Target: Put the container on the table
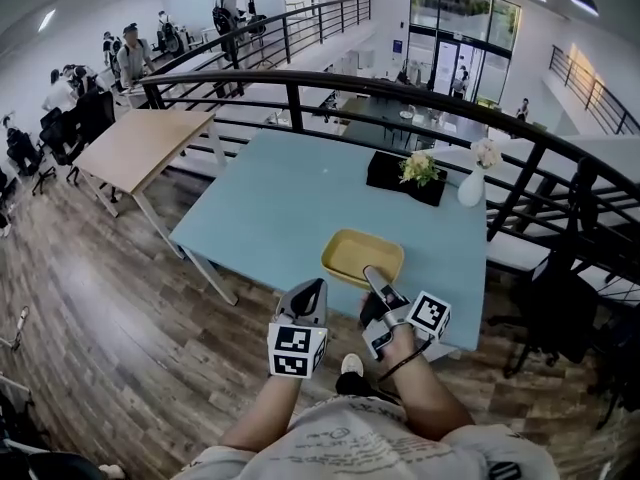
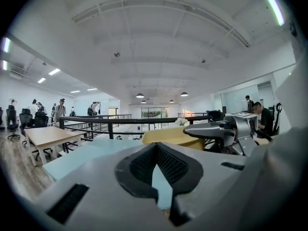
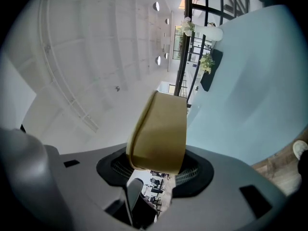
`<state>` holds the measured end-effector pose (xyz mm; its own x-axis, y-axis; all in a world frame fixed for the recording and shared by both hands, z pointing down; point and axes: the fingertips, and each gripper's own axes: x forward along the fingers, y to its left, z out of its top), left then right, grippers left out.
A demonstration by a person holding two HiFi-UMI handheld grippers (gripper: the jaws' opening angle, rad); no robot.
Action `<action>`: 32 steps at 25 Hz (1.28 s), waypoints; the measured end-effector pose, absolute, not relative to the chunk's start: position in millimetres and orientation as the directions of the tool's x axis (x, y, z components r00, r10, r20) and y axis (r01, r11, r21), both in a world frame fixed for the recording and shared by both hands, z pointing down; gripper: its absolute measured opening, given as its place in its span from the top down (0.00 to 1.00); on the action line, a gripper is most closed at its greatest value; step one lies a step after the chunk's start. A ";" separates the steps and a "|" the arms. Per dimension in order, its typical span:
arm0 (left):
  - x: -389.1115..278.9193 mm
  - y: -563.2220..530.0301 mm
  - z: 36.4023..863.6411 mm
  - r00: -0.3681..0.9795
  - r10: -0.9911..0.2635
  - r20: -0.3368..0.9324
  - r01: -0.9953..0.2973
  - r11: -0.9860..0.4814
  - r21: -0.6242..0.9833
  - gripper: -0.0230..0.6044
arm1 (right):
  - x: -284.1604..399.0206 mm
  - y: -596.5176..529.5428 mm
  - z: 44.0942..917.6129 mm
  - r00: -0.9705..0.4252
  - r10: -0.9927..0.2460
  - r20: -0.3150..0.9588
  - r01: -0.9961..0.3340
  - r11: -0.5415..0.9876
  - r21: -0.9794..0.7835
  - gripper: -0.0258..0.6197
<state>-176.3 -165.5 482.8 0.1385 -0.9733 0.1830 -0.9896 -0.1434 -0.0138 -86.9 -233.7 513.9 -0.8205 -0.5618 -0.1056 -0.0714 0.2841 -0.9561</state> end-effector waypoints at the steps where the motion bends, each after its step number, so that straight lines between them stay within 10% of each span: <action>1: -180.1 -174.1 483.4 0.135 -0.974 0.183 -0.990 -0.139 -0.010 0.96 | -89.3 -243.1 514.9 -0.821 -0.561 -0.104 -0.075 0.286 -0.955 0.64; 32: -232.4 -410.5 488.5 0.128 -0.961 0.247 -0.992 -0.124 0.034 0.96 | -119.8 -477.8 520.3 -0.803 -0.592 -0.060 -0.095 0.226 -0.969 0.64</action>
